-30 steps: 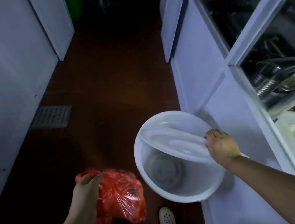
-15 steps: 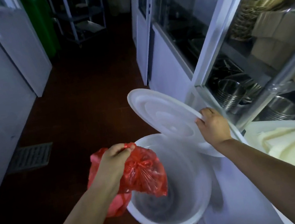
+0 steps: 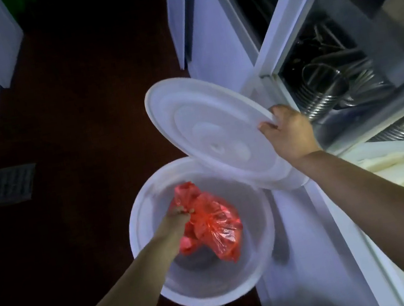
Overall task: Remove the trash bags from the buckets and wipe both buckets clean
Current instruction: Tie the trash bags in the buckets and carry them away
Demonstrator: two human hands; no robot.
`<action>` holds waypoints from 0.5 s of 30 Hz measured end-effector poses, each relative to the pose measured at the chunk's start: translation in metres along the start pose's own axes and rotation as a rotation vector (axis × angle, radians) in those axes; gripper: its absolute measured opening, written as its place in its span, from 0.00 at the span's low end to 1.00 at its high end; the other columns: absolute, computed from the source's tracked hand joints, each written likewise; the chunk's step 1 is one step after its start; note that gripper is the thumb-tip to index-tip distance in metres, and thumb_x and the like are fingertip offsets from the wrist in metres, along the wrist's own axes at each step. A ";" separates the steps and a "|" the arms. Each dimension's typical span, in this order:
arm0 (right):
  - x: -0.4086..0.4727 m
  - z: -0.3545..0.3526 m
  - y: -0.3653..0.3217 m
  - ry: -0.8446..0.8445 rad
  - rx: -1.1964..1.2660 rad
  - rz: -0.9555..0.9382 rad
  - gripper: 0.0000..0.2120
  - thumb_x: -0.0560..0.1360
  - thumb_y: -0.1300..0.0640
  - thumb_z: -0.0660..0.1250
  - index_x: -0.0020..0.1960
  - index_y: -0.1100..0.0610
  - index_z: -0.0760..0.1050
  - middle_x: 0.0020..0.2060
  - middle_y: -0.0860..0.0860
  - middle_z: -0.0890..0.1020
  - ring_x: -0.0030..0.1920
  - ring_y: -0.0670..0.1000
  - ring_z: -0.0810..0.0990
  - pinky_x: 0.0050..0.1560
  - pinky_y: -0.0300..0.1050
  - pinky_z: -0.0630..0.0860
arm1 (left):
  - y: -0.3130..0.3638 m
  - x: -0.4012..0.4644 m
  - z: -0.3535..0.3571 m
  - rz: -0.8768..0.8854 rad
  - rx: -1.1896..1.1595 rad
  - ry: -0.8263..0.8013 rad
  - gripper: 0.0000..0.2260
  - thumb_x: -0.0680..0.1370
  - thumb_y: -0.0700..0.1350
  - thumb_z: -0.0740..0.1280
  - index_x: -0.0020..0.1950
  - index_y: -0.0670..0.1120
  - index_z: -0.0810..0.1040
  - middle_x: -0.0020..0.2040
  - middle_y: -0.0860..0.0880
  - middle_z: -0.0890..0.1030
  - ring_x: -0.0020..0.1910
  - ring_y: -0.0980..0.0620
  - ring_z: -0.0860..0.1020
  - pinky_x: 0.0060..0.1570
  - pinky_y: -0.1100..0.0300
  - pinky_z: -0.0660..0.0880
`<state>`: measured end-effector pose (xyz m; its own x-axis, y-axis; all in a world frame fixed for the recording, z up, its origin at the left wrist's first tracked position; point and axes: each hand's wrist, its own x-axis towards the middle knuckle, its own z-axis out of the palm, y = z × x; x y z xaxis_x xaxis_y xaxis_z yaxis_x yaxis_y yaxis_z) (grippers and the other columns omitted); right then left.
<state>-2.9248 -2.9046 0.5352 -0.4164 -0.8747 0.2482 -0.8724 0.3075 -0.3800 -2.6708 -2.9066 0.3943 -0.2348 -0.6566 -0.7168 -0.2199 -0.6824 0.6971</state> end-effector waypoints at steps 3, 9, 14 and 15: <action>0.004 0.019 0.018 0.006 0.031 0.071 0.08 0.72 0.57 0.68 0.40 0.61 0.73 0.37 0.57 0.78 0.39 0.58 0.74 0.38 0.44 0.64 | -0.037 0.047 0.025 -0.051 0.101 -0.048 0.12 0.75 0.28 0.60 0.43 0.44 0.76 0.37 0.46 0.76 0.34 0.51 0.72 0.31 0.64 0.70; -0.001 0.044 0.046 0.009 0.146 0.138 0.08 0.71 0.56 0.69 0.39 0.61 0.74 0.34 0.54 0.78 0.36 0.54 0.76 0.37 0.44 0.70 | -0.100 0.102 0.037 -0.240 0.227 -0.048 0.13 0.77 0.28 0.56 0.48 0.44 0.74 0.32 0.46 0.70 0.24 0.53 0.70 0.18 0.71 0.65; -0.012 0.050 0.051 -0.016 0.195 0.156 0.06 0.71 0.56 0.69 0.41 0.60 0.76 0.36 0.56 0.80 0.38 0.56 0.78 0.39 0.49 0.74 | -0.123 0.111 0.009 -0.259 0.279 -0.050 0.21 0.78 0.27 0.55 0.71 0.34 0.63 0.49 0.42 0.77 0.42 0.50 0.73 0.34 0.71 0.68; -0.014 0.049 0.050 -0.019 0.191 0.155 0.06 0.71 0.56 0.69 0.41 0.59 0.76 0.36 0.55 0.80 0.37 0.55 0.77 0.39 0.48 0.74 | -0.121 0.109 0.003 -0.248 0.258 -0.035 0.23 0.78 0.27 0.55 0.73 0.35 0.62 0.60 0.39 0.75 0.53 0.46 0.74 0.45 0.69 0.71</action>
<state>-2.9504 -2.8958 0.4687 -0.5348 -0.8302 0.1573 -0.7334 0.3635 -0.5745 -2.6730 -2.8943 0.2318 -0.1757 -0.4663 -0.8670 -0.5050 -0.7133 0.4860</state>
